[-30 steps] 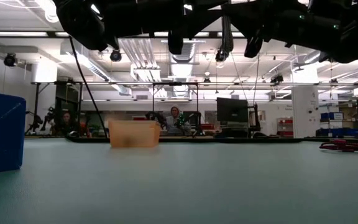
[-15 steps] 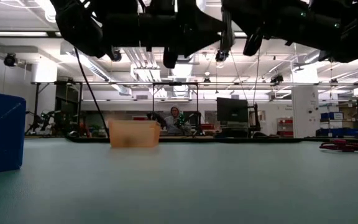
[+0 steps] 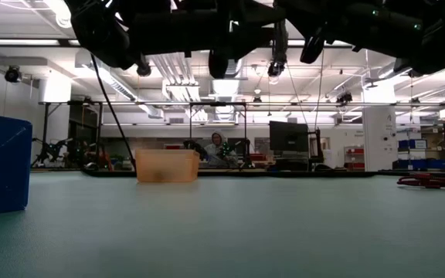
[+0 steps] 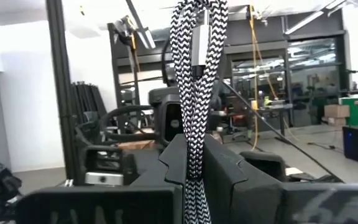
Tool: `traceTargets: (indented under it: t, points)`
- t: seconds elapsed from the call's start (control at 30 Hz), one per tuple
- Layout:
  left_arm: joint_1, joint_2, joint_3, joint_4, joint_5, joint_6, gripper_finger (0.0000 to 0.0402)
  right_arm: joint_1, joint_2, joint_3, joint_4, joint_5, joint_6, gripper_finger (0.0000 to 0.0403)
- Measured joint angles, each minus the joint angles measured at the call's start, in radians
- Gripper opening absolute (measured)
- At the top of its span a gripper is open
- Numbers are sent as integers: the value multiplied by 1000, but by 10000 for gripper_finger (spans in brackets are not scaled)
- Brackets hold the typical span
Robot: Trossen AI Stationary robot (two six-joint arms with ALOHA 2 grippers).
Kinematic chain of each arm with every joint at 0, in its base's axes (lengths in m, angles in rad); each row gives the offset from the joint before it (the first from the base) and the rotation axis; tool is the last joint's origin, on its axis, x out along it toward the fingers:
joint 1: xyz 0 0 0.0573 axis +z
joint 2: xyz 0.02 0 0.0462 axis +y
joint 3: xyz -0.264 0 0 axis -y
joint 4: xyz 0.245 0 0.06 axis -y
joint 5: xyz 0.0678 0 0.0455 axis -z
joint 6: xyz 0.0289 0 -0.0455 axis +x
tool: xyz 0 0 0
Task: Pick and place USB-C Cables
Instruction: Put the black and white charger cable into the orange bin
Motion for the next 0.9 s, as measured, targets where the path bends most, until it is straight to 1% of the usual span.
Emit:
traceTargets:
  t: [0.23, 0.3, 0.4, 0.6, 0.73, 0.9]
  points:
    - [2, 7, 31, -8, 5, 2, 145, 0, 1, 41, -91, 2, -41, 20]
    - [2, 7, 31, -12, 8, 23, 137, 0, 1, 44, -97, 2, -48, 20]
    - [1, 4, 30, -15, 8, 26, 108, 0, 1, 43, -96, 2, -52, 20]
    - [1, 2, 29, -38, 5, 23, 21, 0, 1, 40, -101, -2, -49, 22]
    - [1, 0, 29, -46, 5, 18, 18, 0, 1, 39, -101, 0, -39, 46]
    - [0, -1, 28, -59, 7, 17, 19, -1, -9, 38, -108, 6, -17, 107]
